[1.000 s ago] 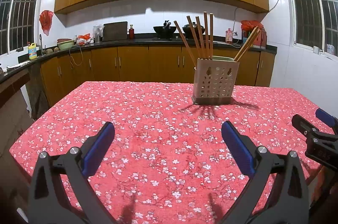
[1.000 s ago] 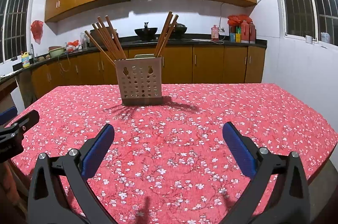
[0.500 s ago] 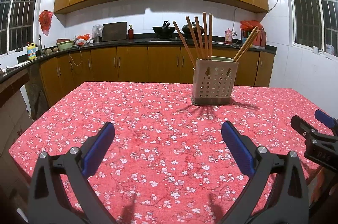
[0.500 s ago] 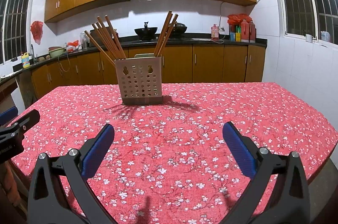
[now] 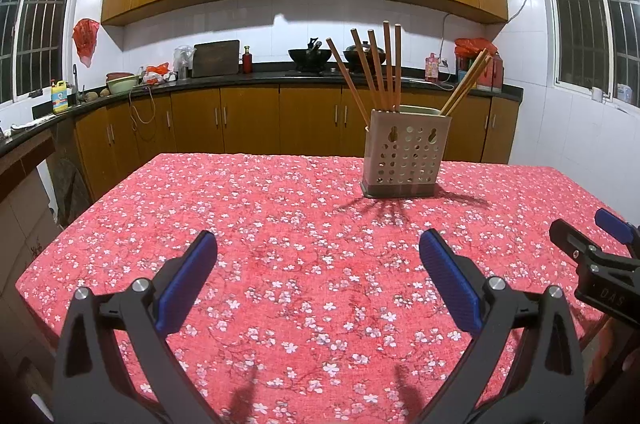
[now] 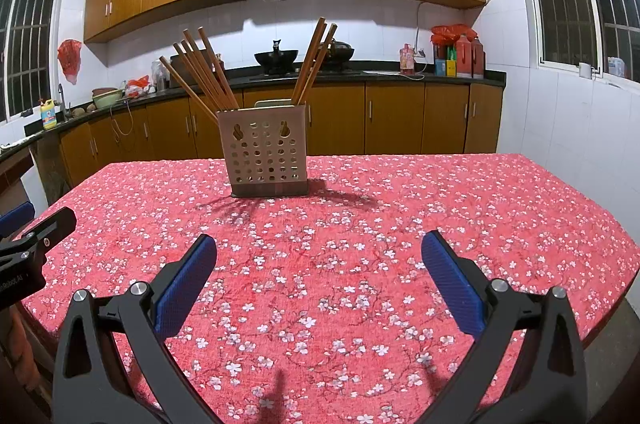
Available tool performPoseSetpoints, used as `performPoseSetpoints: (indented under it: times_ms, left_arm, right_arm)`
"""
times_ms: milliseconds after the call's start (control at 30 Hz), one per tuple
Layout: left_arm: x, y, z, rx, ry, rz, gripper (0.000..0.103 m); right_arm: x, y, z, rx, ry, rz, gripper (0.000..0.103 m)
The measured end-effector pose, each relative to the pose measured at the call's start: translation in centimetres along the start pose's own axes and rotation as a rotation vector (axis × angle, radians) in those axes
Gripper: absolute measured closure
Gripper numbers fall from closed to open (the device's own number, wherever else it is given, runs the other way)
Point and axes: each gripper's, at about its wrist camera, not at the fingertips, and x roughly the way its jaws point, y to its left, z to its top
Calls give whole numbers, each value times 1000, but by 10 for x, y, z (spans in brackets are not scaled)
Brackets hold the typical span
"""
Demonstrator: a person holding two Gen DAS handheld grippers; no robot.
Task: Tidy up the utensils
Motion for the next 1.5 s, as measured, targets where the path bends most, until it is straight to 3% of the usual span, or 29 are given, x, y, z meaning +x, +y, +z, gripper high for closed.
performPoseSetpoints:
  times_ms: [1500]
  left_arm:
    - [4,4,-2,0,10,-16,4]
  right_arm:
    - [1,2,-7,6,11,8,2]
